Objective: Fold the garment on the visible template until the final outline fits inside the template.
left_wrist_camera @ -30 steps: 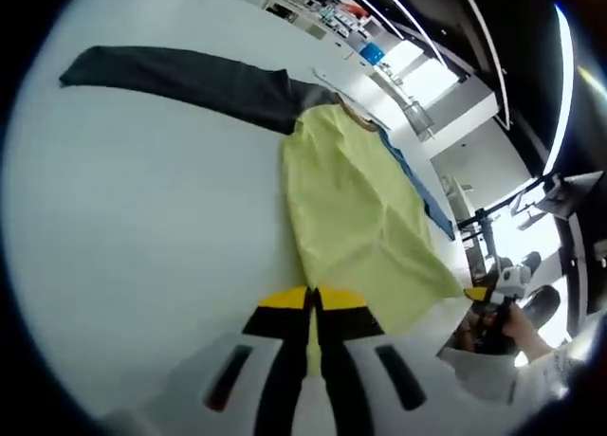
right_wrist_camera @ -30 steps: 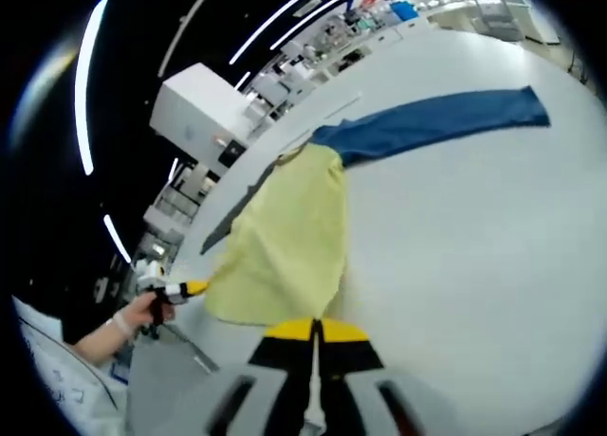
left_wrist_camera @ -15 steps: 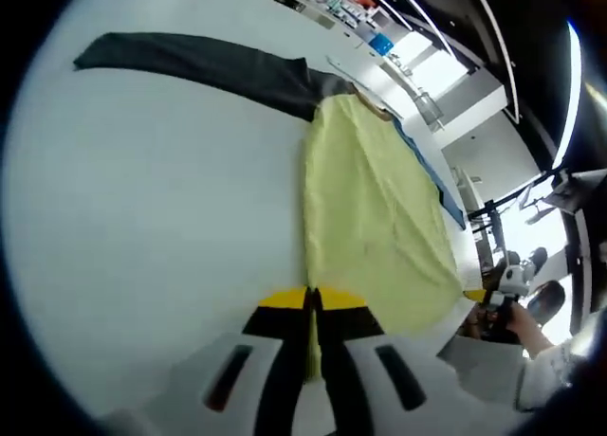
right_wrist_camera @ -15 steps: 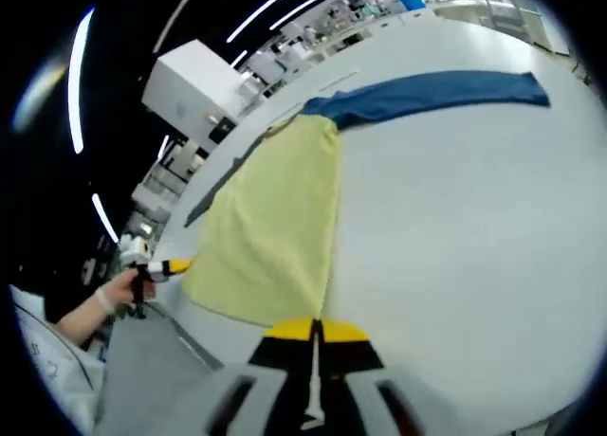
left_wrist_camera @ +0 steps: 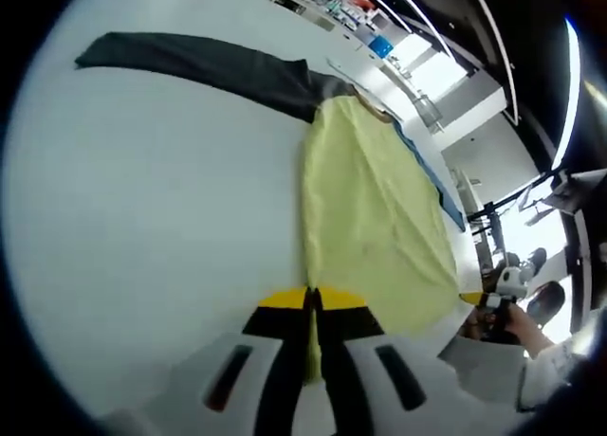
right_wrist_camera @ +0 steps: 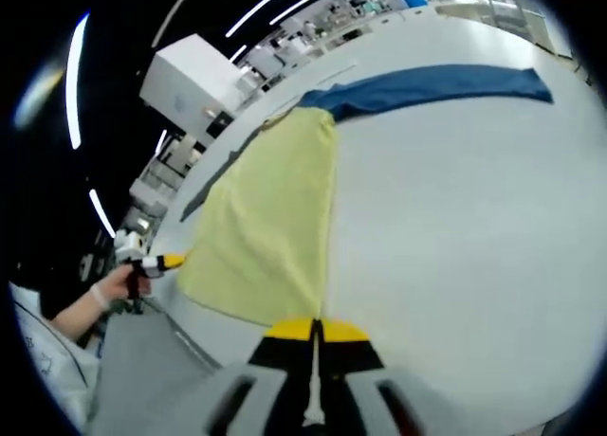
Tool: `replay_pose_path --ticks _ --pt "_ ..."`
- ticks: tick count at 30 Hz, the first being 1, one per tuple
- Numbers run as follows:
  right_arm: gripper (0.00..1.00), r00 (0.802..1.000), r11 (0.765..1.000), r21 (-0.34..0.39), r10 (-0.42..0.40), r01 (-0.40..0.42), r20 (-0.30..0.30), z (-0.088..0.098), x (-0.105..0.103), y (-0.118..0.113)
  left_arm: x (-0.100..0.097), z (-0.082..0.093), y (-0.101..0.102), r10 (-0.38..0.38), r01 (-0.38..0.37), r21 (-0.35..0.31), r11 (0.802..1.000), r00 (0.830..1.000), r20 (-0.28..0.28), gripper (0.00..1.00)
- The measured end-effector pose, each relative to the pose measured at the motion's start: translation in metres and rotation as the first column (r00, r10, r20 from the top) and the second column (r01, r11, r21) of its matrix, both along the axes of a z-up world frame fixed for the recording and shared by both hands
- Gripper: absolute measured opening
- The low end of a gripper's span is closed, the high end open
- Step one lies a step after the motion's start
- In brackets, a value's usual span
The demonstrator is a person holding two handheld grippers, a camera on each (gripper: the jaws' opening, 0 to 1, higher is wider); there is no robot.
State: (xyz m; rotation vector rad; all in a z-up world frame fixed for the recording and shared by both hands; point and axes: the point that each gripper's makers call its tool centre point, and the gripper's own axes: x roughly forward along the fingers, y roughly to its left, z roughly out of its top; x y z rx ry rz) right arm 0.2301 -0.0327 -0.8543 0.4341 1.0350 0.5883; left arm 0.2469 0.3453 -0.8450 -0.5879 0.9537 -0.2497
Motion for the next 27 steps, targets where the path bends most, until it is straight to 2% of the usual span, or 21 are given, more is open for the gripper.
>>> replay_pose_path --ticks 8,10,11,12,14,15,19,22,24,25,26,27 --pt "0.0 1.0 1.0 0.005 0.002 -0.002 0.008 0.001 0.0 0.001 0.001 -0.001 0.001 -0.005 0.005 0.006 1.0 1.0 0.024 0.0" --pt "0.0 0.999 1.0 -0.007 0.03 -0.029 0.042 0.001 0.0 0.002 0.0 0.001 -0.002 -0.037 0.035 0.03 0.999 0.997 0.064 0.0" --pt "0.0 0.995 0.997 -0.025 0.074 -0.073 0.066 0.002 -0.003 0.004 -0.001 0.002 -0.004 -0.039 0.037 0.03 0.999 0.997 0.068 0.01" --pt "0.0 0.994 0.996 -0.032 0.083 -0.081 0.071 0.002 -0.005 0.005 -0.001 0.003 -0.004 -0.045 0.043 0.028 0.999 0.996 0.081 0.03" --pt "0.01 0.987 0.994 -0.019 0.105 -0.103 0.124 0.012 -0.006 0.011 0.0 0.007 -0.005 -0.055 0.052 0.032 0.998 0.992 0.11 0.11" --pt "0.03 0.988 0.996 -0.013 0.094 -0.093 0.119 0.016 -0.009 0.011 0.002 0.011 -0.002 -0.081 0.07 0.076 0.995 0.985 0.15 0.14" --pt "0.09 0.968 0.993 -0.033 0.115 -0.11 0.223 0.025 0.002 0.008 0.012 0.027 0.002 -0.139 0.103 0.155 0.983 0.958 0.249 0.27" --pt "0.26 0.956 0.994 -0.035 0.107 -0.101 0.275 0.031 0.013 0.001 0.024 0.033 0.008 -0.159 0.11 0.178 0.978 0.944 0.289 0.38" --pt "0.45 0.934 0.994 -0.078 0.103 -0.081 0.344 0.04 0.024 -0.005 0.026 0.042 0.007 -0.175 0.116 0.196 0.974 0.933 0.315 0.46" --pt "0.53 0.93 0.993 -0.087 0.101 -0.075 0.354 0.041 0.027 -0.008 0.027 0.044 0.007 -0.182 0.118 0.208 0.971 0.929 0.323 0.53" --pt "0.61 0.926 0.993 -0.106 0.093 -0.058 0.365 0.042 0.032 -0.014 0.029 0.049 0.007 -0.207 0.126 0.239 0.963 0.913 0.352 0.58" --pt "0.69 0.923 0.992 -0.119 0.089 -0.047 0.375 0.043 0.036 -0.018 0.03 0.051 0.008 -0.224 0.128 0.271 0.954 0.905 0.361 0.64"
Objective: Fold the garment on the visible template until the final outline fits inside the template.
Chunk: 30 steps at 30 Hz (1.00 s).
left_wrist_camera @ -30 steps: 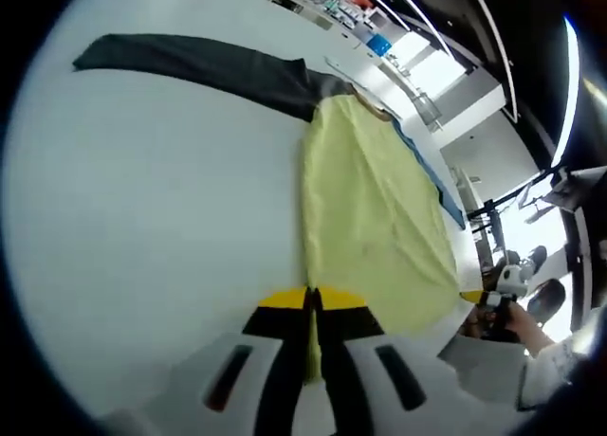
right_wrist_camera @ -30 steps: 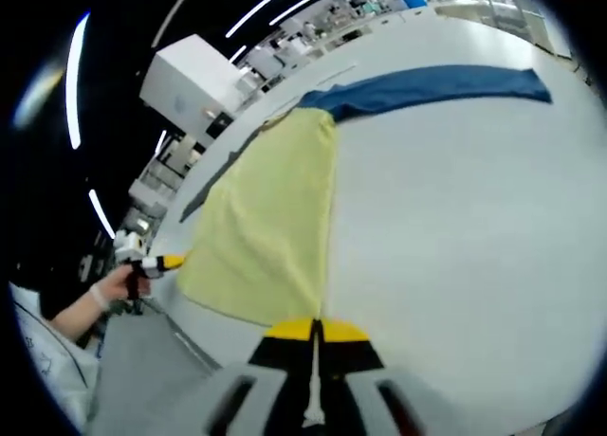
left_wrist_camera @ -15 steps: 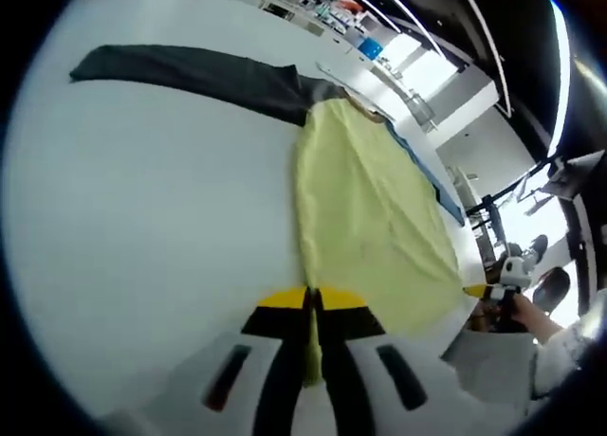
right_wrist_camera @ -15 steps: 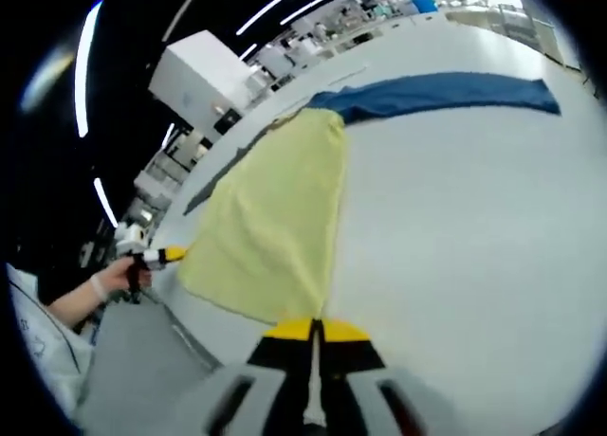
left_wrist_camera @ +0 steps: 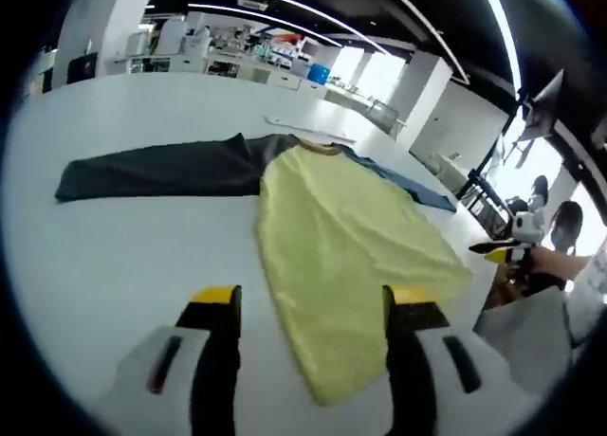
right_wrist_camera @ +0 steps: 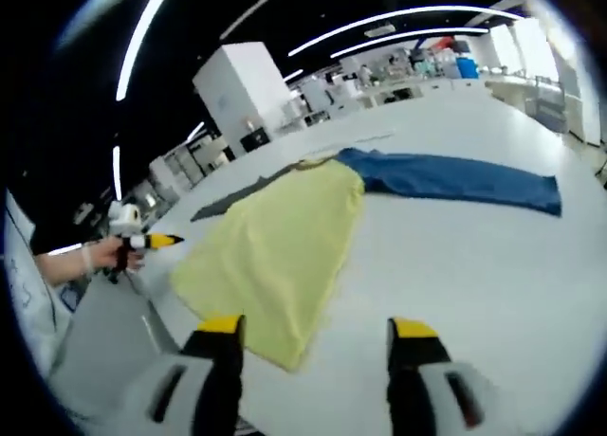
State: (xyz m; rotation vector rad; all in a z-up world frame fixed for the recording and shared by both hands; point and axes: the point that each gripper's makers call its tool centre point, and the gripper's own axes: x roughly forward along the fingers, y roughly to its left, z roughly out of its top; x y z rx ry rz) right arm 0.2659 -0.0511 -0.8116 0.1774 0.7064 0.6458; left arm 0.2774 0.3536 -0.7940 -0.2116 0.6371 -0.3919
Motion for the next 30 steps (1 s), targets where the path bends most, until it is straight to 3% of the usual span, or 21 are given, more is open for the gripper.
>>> replay_pose_path --ticks 3,5,6,8,15,20,30 --pt "0.87 0.999 0.999 -0.017 -0.043 0.043 0.025 0.002 0.011 -0.013 0.003 0.006 0.003 -0.019 0.014 0.107 0.994 0.999 0.049 0.84" --pt "0.97 0.998 0.998 -0.03 -0.062 0.063 0.024 0.002 0.016 -0.021 0.002 0.009 0.0 -0.016 0.01 0.105 0.994 0.998 0.053 0.97" --pt "1.0 0.997 0.997 -0.04 -0.072 0.073 0.029 0.002 0.019 -0.025 0.002 0.011 -0.001 -0.02 0.013 0.103 0.995 0.998 0.062 0.98" --pt "1.0 0.994 0.994 -0.063 -0.088 0.092 0.061 0.005 0.025 -0.035 -0.002 0.015 -0.009 -0.038 0.033 0.092 0.995 0.998 0.055 0.98" --pt "1.0 0.992 0.992 -0.062 -0.11 0.114 0.057 0.009 0.031 -0.047 -0.007 0.013 -0.011 -0.054 0.049 0.1 0.994 0.997 0.054 0.99" --pt "1.0 0.993 0.99 -0.099 -0.098 0.103 0.059 0.009 0.036 -0.053 -0.007 0.015 -0.012 -0.045 0.039 0.091 0.995 0.997 0.063 0.97" --pt "0.9 0.982 0.969 -0.161 -0.181 0.188 0.06 0.014 0.068 -0.098 -0.01 0.015 -0.008 -0.014 0.007 0.09 0.996 0.997 0.081 0.96"
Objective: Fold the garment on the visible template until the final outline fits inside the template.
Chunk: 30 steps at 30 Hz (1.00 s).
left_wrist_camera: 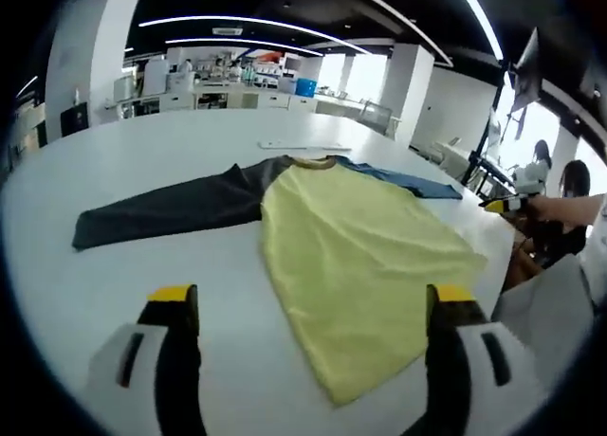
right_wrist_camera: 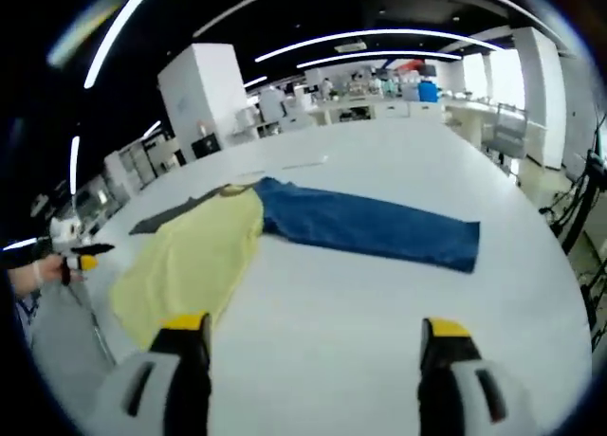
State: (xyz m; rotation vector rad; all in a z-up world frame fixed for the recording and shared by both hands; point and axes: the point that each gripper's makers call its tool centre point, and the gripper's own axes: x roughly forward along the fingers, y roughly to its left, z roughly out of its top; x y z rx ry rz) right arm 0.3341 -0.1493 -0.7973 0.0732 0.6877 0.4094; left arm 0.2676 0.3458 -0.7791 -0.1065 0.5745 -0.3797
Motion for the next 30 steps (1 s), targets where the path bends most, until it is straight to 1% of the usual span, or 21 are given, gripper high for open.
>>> replay_pose_path --ticks 2,3,4,5,7,8,10,11,12,15,16,17,18,19,20,21,25,26,27,28,30 --pt "0.87 1.0 1.0 -0.01 -0.012 0.012 -0.012 -0.004 0.011 -0.017 -0.002 0.002 -0.002 0.001 -0.001 -0.015 1.0 1.0 0.004 0.96" --pt "0.87 0.999 0.999 0.003 -0.033 0.033 -0.017 -0.004 0.016 -0.023 -0.002 0.001 -0.001 -0.001 0.001 -0.017 1.0 1.0 0.006 0.96" --pt "0.87 0.997 0.996 0.042 -0.074 0.076 -0.029 -0.002 0.019 -0.025 -0.002 0.002 -0.002 -0.006 0.007 -0.017 1.0 1.0 0.012 0.96" --pt "0.86 0.996 0.995 0.048 -0.082 0.084 -0.035 -0.002 0.022 -0.029 -0.002 0.001 0.0 -0.013 0.013 -0.02 1.0 1.0 0.016 0.97" --pt "0.84 0.994 0.995 0.004 -0.1 0.101 -0.032 -0.006 0.036 -0.051 -0.002 0.001 -0.001 -0.032 0.033 -0.036 0.999 0.999 0.029 0.96" --pt "0.82 0.994 0.994 0.0 -0.107 0.107 -0.04 -0.007 0.034 -0.052 -0.002 0.002 -0.002 -0.038 0.04 -0.045 0.998 0.999 0.034 0.96" --pt "0.8 0.987 0.989 0.013 -0.146 0.147 -0.066 -0.009 0.041 -0.063 -0.001 0.005 -0.001 -0.033 0.036 -0.06 0.998 0.998 0.053 0.96" --pt "0.79 0.978 0.982 0.028 -0.186 0.189 -0.089 -0.011 0.047 -0.073 0.0 0.006 -0.001 -0.023 0.028 -0.072 0.997 0.998 0.06 0.95" --pt "0.77 0.976 0.978 0.046 -0.202 0.206 -0.079 -0.01 0.057 -0.081 0.0 0.006 0.0 -0.016 0.021 -0.081 0.996 0.998 0.06 0.95" --pt "0.66 0.958 0.96 0.058 -0.268 0.275 -0.101 -0.013 0.069 -0.097 0.001 0.01 -0.002 0.007 0.0 -0.091 0.996 0.997 0.076 0.93" --pt "0.64 0.956 0.957 0.06 -0.276 0.283 -0.103 -0.012 0.069 -0.097 0.001 0.011 -0.001 0.015 -0.006 -0.1 0.995 0.996 0.087 0.92" --pt "0.61 0.94 0.941 0.072 -0.322 0.331 -0.114 -0.013 0.073 -0.101 0.001 0.011 -0.003 0.019 -0.008 -0.116 0.993 0.996 0.091 0.92" --pt "0.58 0.932 0.933 0.073 -0.343 0.353 -0.12 -0.014 0.075 -0.104 0.0 0.01 -0.005 0.021 -0.009 -0.141 0.99 0.996 0.085 0.91" --pt "0.53 0.923 0.926 0.072 -0.357 0.37 -0.143 -0.018 0.076 -0.106 0.0 0.009 -0.004 0.023 -0.011 -0.14 0.99 0.996 0.083 0.91" --pt "0.45 0.924 0.928 0.065 -0.355 0.366 -0.144 -0.021 0.079 -0.109 0.0 0.008 -0.004 0.026 -0.015 -0.134 0.991 0.996 0.083 0.91" --pt "0.42 0.914 0.923 0.038 -0.373 0.383 -0.16 -0.026 0.08 -0.114 0.0 0.007 -0.003 0.03 -0.02 -0.127 0.992 0.996 0.082 0.91" --pt "0.41 0.907 0.919 0.017 -0.387 0.395 -0.169 -0.031 0.086 -0.113 -0.002 0.008 -0.004 0.041 -0.028 -0.138 0.99 0.995 0.088 0.9" --pt "0.41 0.909 0.921 0.01 -0.382 0.389 -0.169 -0.032 0.086 -0.113 -0.003 0.007 -0.004 0.042 -0.03 -0.138 0.99 0.996 0.085 0.9" --pt "0.41 0.916 0.93 -0.043 -0.367 0.365 -0.161 -0.035 0.086 -0.116 -0.003 0.005 -0.001 0.043 -0.032 -0.138 0.99 0.996 0.082 0.9" --pt "0.41 0.917 0.931 -0.058 -0.365 0.361 -0.158 -0.035 0.084 -0.116 -0.003 0.004 0.001 0.045 -0.034 -0.136 0.99 0.996 0.081 0.9" --pt "0.4 0.923 0.937 -0.054 -0.348 0.344 -0.165 -0.039 0.087 -0.115 -0.004 0.004 0.0 0.049 -0.037 -0.14 0.989 0.995 0.082 0.9"
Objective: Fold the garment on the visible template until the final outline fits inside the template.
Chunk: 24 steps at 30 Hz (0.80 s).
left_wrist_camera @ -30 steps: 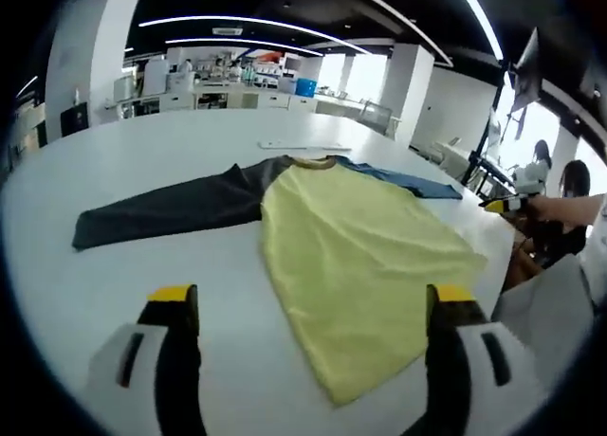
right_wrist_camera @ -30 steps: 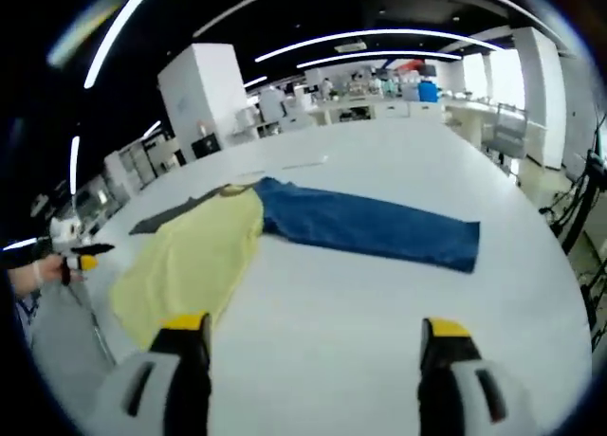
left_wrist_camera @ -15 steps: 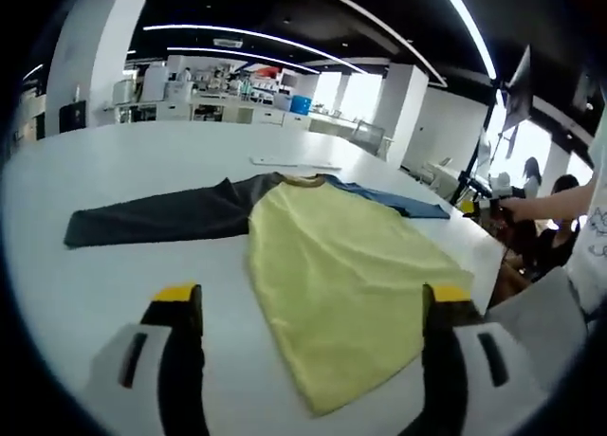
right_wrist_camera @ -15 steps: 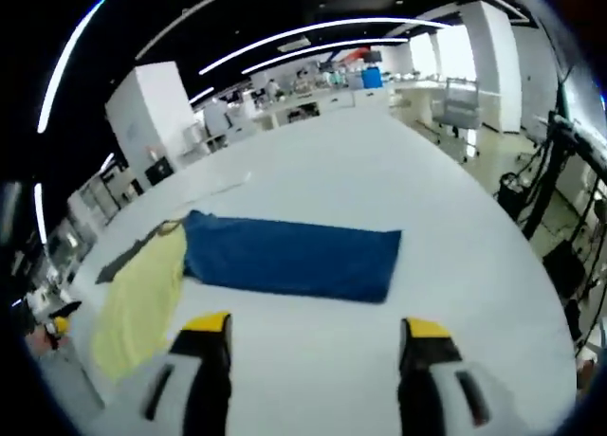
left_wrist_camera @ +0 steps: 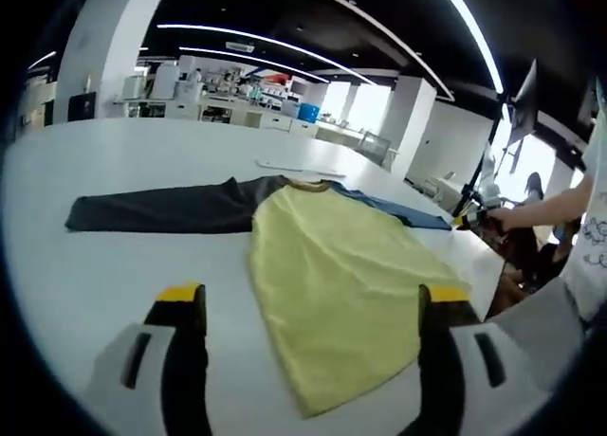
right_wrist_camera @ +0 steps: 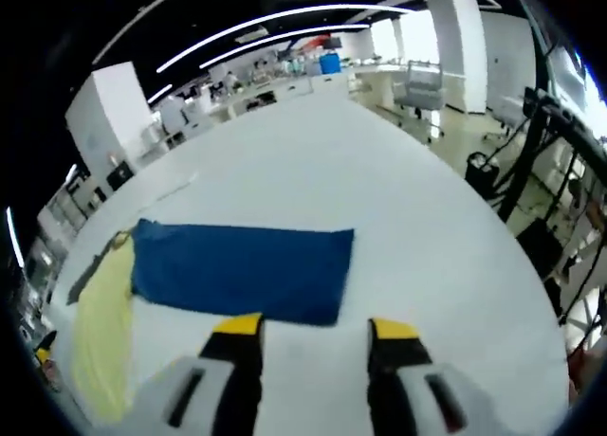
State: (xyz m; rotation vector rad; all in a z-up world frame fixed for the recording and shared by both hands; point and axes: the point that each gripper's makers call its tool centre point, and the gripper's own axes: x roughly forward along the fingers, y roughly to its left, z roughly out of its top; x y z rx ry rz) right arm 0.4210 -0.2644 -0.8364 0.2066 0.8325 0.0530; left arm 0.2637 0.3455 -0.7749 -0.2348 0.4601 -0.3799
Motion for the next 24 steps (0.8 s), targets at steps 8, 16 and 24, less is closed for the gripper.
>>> replay_pose_path --ticks 8,16,24 --pt "0.35 1.0 1.0 0.013 -0.027 0.027 0.001 -0.002 0.005 0.001 -0.002 0.003 -0.006 0.027 -0.027 -0.041 0.999 1.0 0.002 0.88" --pt "0.17 0.994 0.993 0.05 -0.105 0.105 -0.007 -0.002 0.011 -0.005 0.004 0.005 -0.004 0.043 -0.043 -0.052 0.998 0.999 0.004 0.86" --pt "0.0 0.995 0.993 0.063 -0.099 0.101 -0.029 0.001 0.003 0.003 0.005 0.001 -0.003 0.038 -0.039 -0.052 0.998 0.999 -0.01 0.85"
